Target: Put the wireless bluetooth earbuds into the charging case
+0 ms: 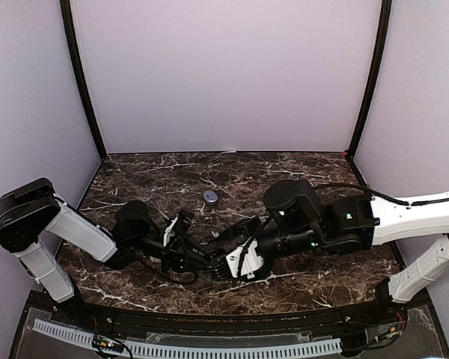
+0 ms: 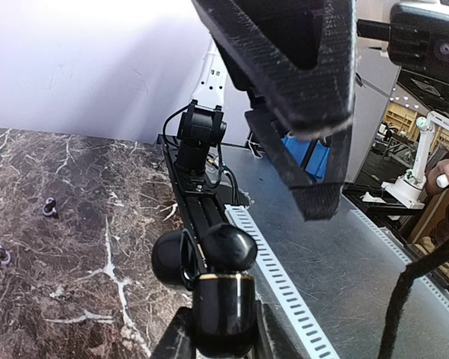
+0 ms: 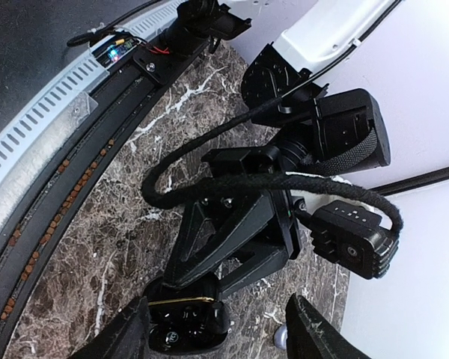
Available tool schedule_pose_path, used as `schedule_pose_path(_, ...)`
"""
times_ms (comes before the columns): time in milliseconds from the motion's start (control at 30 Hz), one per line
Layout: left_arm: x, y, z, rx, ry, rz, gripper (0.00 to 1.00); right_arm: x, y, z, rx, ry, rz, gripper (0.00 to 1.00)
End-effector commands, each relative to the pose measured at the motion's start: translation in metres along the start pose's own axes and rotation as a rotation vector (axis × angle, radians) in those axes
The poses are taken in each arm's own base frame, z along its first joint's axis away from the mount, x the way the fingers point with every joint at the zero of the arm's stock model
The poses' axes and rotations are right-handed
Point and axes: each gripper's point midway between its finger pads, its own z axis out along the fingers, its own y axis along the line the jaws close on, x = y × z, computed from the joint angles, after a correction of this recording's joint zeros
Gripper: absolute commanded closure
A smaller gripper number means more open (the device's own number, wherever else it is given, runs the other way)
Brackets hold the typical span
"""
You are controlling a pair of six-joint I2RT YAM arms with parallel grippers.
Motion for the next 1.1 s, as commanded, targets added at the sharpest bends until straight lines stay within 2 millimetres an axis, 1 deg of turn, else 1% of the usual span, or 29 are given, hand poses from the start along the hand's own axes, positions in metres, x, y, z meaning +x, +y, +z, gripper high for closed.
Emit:
schedule_pose_path(0, -0.018, -0.006, -0.001, 0.004, -0.037, 0.086, 1.00, -0.020, -0.009, -0.021, 0.042, -0.121, 0.071, 0.37)
schedule_pose_path(100, -0.019, -0.005, -0.001, -0.007, -0.040, 0.090, 1.00, -0.028, -0.015, -0.031, 0.075, -0.174, 0.125, 0.37)
schedule_pose_path(167, -0.020, -0.005, -0.002, -0.017, -0.043, 0.091, 1.00, -0.032, -0.025, -0.035, 0.127, -0.207, 0.192, 0.39)
schedule_pose_path(267, -0.021, -0.002, -0.003, -0.045, -0.049, 0.099, 1.00, -0.041, -0.039, -0.041, 0.193, -0.291, 0.335, 0.42)
schedule_pose_path(367, -0.021, 0.002, -0.004, -0.073, -0.047, 0.106, 1.00, -0.041, -0.046, -0.043, 0.221, -0.327, 0.494, 0.48)
schedule_pose_path(500, -0.022, 0.003, -0.005, -0.087, -0.046, 0.120, 1.00, -0.042, -0.043, -0.040, 0.187, -0.350, 0.610, 0.53)
schedule_pose_path(600, -0.023, 0.004, -0.005, -0.096, -0.048, 0.130, 1.00, -0.042, -0.034, -0.037, 0.146, -0.362, 0.633, 0.54)
schedule_pose_path(733, -0.022, 0.004, -0.005, -0.098, -0.048, 0.128, 1.00, -0.037, -0.032, -0.033, 0.160, -0.361, 0.659, 0.60)
schedule_pose_path(867, -0.023, 0.004, -0.005, -0.095, -0.047, 0.129, 1.00, -0.029, -0.036, -0.026, 0.188, -0.323, 0.669, 0.75)
schedule_pose_path(1000, -0.023, 0.005, -0.003, -0.088, -0.044, 0.127, 1.00, -0.021, -0.039, -0.019, 0.211, -0.280, 0.669, 0.99)
schedule_pose_path(1067, -0.023, 0.005, -0.004, -0.087, -0.044, 0.128, 1.00, -0.016, -0.039, -0.015, 0.214, -0.255, 0.670, 1.00)
